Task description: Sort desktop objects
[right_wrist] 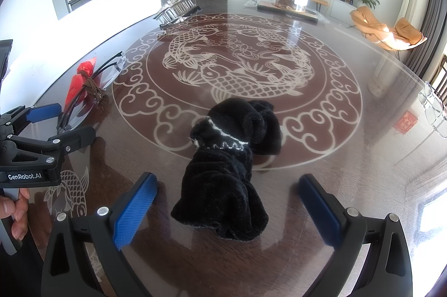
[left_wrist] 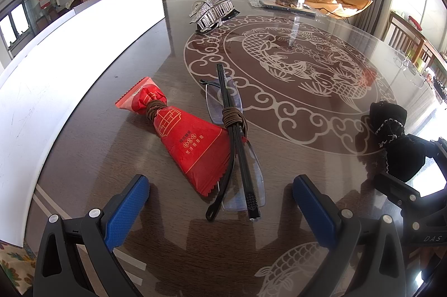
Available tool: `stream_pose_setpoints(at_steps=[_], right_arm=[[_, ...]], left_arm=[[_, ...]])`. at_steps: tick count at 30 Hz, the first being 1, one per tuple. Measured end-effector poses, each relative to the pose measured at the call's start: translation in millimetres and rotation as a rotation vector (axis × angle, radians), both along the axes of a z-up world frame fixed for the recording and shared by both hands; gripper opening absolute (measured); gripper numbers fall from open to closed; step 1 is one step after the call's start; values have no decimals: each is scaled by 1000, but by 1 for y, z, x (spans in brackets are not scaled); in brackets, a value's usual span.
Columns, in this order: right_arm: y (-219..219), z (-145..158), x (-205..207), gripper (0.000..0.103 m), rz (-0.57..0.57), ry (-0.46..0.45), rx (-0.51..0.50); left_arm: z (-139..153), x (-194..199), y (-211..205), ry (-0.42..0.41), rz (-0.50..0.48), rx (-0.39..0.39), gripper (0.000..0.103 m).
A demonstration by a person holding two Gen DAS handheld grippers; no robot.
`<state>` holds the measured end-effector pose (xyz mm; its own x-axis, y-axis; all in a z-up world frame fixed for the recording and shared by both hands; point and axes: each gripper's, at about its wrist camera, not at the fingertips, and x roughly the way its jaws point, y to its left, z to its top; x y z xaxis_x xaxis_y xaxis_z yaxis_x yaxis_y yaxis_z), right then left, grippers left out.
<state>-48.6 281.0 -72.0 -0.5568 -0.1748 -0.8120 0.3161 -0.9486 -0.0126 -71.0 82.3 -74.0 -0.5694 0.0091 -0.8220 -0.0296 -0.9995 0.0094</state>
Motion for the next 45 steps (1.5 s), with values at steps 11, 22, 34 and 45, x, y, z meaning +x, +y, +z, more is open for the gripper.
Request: stream_pose_setpoints(at_steps=[11,22,34,45], right_arm=[[-1,0,0,103,4,-3,1],[0,0,0,103,4,-3,1],[0,0,0,103,4,-3,1],[-1,-1,0,103,4,-3,1]], left_arm=[[0,0,0,0,1,0,103],[0,0,1,1,2,0,103],[0,1,1,1,3,0,103],[0,1,1,1,4,0,103]])
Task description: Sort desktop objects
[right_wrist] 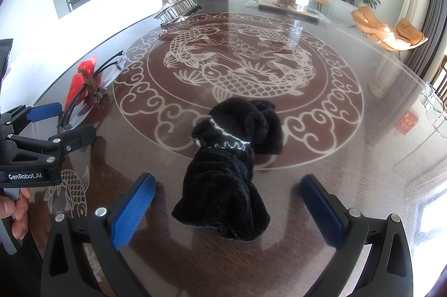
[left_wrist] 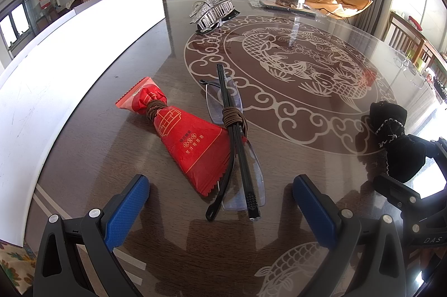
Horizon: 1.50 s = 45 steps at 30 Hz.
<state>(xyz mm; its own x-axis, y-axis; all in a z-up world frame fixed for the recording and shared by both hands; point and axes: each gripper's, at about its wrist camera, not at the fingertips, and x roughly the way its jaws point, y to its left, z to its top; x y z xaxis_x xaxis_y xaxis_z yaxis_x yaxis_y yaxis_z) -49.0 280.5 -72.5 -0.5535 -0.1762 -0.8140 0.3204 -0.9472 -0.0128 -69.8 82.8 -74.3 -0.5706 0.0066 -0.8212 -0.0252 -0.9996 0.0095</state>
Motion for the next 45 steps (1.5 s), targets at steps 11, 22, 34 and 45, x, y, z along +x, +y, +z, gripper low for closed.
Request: stream_pose_setpoints(at_steps=[11,22,34,45], right_arm=[[-1,0,0,103,9,-1,-1],[-1,0,0,103,19,-2,-18],[-2,0,0,103,19,-2,-16],[-3,-1,-1,103,20,-2,-8]], left_arm=[[0,0,0,0,2,0,103],[0,0,-2,-1,3,0,103],[1,1,-3,-2,5,0,103],[1,1,-3,-2,5,0,103]])
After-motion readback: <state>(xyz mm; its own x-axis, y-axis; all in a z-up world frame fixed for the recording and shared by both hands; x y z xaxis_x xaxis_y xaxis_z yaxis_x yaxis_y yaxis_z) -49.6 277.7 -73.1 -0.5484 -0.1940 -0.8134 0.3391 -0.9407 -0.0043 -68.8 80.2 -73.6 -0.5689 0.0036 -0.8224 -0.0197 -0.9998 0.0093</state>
